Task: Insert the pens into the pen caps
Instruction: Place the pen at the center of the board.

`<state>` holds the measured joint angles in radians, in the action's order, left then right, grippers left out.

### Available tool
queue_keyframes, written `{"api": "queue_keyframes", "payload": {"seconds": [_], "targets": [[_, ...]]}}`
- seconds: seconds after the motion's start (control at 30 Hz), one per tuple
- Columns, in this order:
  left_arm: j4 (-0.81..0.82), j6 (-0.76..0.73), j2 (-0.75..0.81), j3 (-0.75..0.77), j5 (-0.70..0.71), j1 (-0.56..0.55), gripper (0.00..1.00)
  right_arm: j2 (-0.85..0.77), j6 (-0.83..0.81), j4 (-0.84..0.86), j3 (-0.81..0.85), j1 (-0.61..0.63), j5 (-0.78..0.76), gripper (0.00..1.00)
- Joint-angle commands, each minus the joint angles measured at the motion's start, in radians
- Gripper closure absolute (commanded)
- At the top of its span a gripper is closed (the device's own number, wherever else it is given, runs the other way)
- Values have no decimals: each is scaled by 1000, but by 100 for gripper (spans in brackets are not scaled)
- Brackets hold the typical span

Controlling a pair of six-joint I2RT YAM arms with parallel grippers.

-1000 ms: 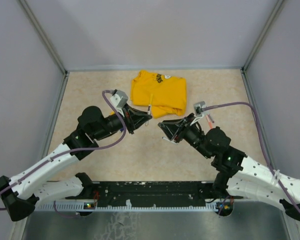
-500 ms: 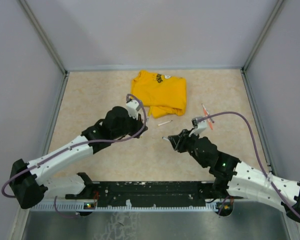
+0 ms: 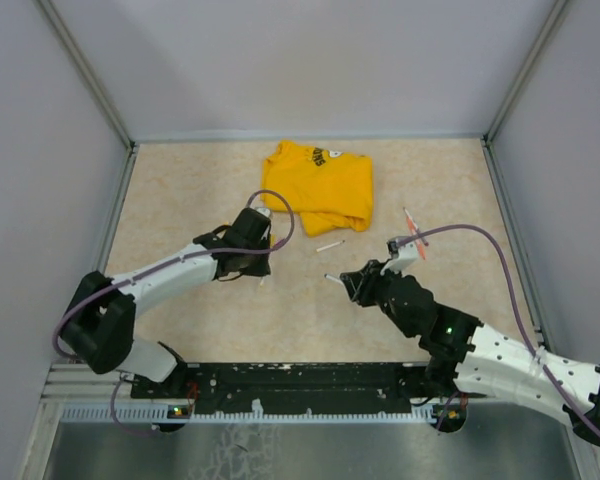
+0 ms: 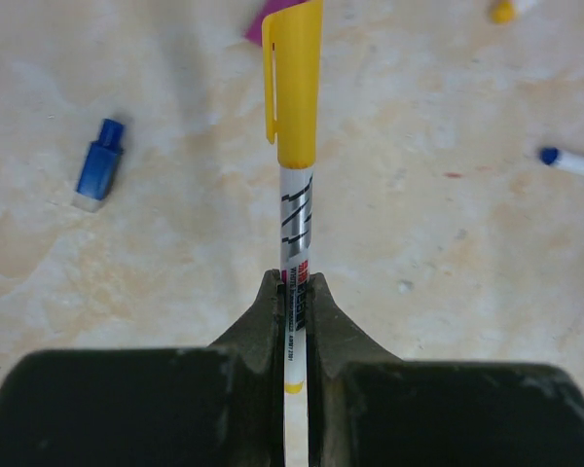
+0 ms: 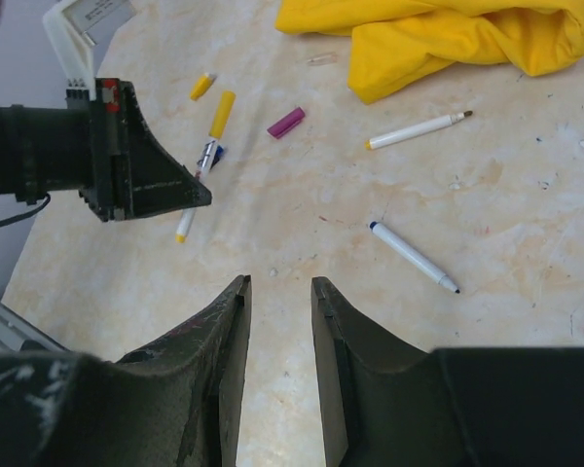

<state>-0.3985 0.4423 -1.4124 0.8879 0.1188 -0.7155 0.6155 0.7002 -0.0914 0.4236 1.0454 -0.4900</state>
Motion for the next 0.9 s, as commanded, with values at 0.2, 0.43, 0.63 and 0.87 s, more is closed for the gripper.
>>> {"api": "queue_keyframes", "payload": {"seconds": [0.2, 0.43, 0.63, 0.87], "targets": [[-73, -11, -193, 106, 2, 130, 100, -28, 11, -39, 7, 6, -65, 68], [-118, -17, -283, 171, 77, 132, 100, -53, 26, -64, -1, 5, -78, 69], [-119, -17, -313, 183, 102, 133, 98, -55, 25, -83, 3, 6, -82, 69], [-111, -22, -323, 179, 84, 133, 86, -53, 37, -93, 6, 5, -78, 69]]}}
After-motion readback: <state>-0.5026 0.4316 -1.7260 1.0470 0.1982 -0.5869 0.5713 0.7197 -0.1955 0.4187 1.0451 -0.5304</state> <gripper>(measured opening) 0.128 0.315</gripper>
